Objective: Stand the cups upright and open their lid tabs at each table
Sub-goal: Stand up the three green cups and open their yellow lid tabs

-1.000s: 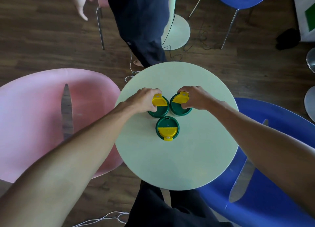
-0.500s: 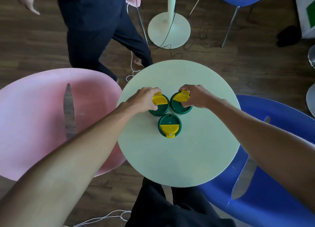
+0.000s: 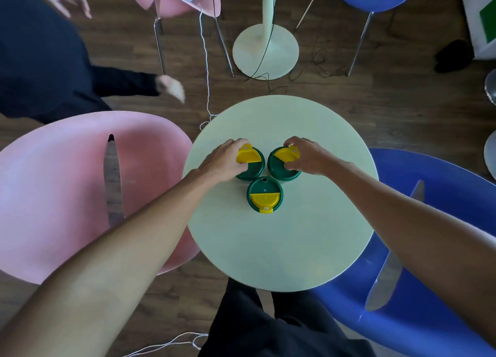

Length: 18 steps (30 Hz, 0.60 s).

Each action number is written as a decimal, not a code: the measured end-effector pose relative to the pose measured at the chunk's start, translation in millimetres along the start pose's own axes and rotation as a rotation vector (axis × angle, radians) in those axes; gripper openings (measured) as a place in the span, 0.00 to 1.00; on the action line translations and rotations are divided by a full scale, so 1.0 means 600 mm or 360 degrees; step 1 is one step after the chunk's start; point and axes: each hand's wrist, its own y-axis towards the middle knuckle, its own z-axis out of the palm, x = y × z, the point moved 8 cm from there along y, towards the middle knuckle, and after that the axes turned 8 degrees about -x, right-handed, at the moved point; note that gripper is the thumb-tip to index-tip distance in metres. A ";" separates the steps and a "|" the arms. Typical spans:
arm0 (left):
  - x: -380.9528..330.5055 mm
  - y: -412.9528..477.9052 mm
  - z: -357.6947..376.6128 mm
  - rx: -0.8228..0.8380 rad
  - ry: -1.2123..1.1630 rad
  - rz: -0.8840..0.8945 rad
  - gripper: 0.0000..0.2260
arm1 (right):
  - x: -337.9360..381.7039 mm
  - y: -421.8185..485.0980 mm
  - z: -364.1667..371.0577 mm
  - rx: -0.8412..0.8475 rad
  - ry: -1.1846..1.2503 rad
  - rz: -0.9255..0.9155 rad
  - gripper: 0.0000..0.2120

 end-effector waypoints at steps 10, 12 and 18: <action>-0.049 -0.047 -0.048 -0.0503 0.0131 0.0085 0.18 | -0.017 -0.055 -0.039 -0.0365 0.0289 0.0080 0.22; -0.076 -0.056 -0.054 -0.0537 0.0127 0.0151 0.15 | -0.024 -0.079 -0.056 -0.0459 0.0362 0.0134 0.19; -0.198 -0.066 -0.050 -0.0466 0.0161 0.0443 0.11 | -0.061 -0.191 -0.113 -0.0732 0.0520 0.0296 0.16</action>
